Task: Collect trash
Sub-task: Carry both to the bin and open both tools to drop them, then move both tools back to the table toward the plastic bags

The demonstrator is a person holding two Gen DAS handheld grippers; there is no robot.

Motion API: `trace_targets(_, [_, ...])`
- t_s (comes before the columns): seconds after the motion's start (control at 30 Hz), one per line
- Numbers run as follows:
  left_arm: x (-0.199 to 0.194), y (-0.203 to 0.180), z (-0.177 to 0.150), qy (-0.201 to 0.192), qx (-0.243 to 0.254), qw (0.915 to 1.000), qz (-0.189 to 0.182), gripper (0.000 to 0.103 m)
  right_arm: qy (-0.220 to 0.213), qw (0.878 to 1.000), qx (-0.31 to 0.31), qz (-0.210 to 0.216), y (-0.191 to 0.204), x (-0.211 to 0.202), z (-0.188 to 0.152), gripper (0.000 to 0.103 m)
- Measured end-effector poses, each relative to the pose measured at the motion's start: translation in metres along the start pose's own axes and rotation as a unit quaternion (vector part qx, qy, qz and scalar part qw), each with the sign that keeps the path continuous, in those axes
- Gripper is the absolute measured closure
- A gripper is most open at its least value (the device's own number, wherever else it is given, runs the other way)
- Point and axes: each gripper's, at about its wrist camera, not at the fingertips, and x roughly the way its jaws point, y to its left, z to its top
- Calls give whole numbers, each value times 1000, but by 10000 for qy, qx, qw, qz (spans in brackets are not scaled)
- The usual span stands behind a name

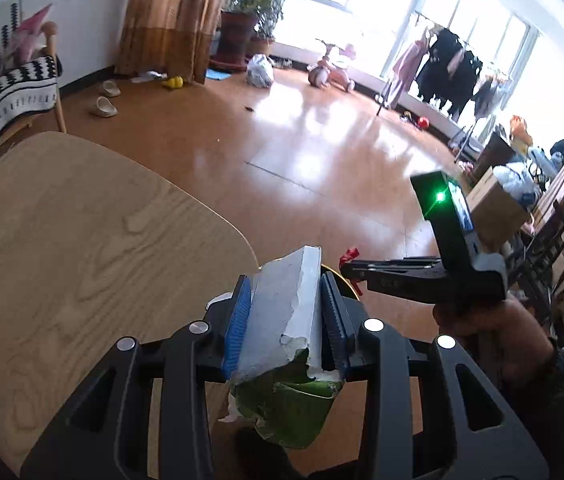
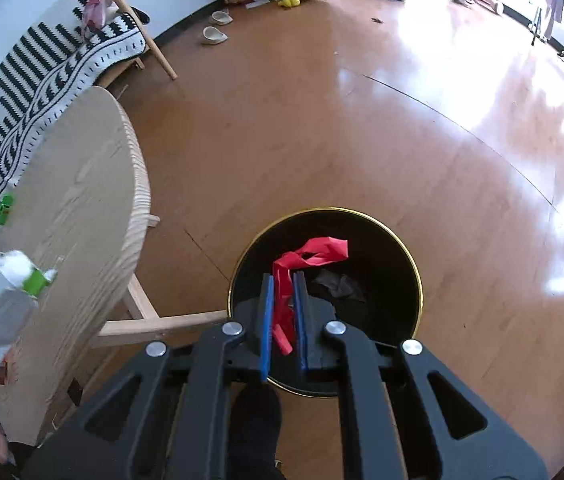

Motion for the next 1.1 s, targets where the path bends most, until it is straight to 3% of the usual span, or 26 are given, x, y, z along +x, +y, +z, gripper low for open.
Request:
trace_targets(0.27, [18, 3, 1, 61, -94, 9999, -37, 68, -11, 9998, 88, -169, -5, 2, 0, 90])
trace_targets(0.3, [20, 4, 0, 62, -95, 9999, -57, 68, -19, 9997, 142, -172, -8, 2, 0, 83])
trace_targets(0.4, [26, 1, -2, 96, -56, 9999, -92, 68, -117, 9996, 216, -170, -10, -3, 0, 45])
trace_targets(0.57, [43, -8, -3, 240, 69, 9996, -94, 67, -496, 9973, 515, -192, -18, -22, 4, 41])
trace_targets(0.63, [54, -14, -4, 329, 73, 9994, -119, 67, -722, 9945, 706, -290, -23, -33, 5, 33])
trace_targets(0.83, [88, -37, -3, 493, 119, 9986, -179, 66, -1282, 9839, 1129, -521, -38, -59, 4, 31])
trace_targets(0.9, [98, -42, 0, 530, 1, 9981, -302, 59, -1383, 9809, 1251, -549, -43, -63, 4, 30])
trace_targets(0.93, [101, -43, 0, 550, -20, 9979, -329, 39, -1414, 9799, 1296, -551, -46, -64, 3, 29])
trace_targets(0.97, [103, -45, 0, 511, -23, 9982, -321, 27, -1466, 9783, 1359, -554, -49, -67, 2, 28])
trace_targets(1.1, [98, -49, -2, 514, 144, 9984, -190, 26, -1474, 9784, 1357, -507, -50, -68, 0, 27])
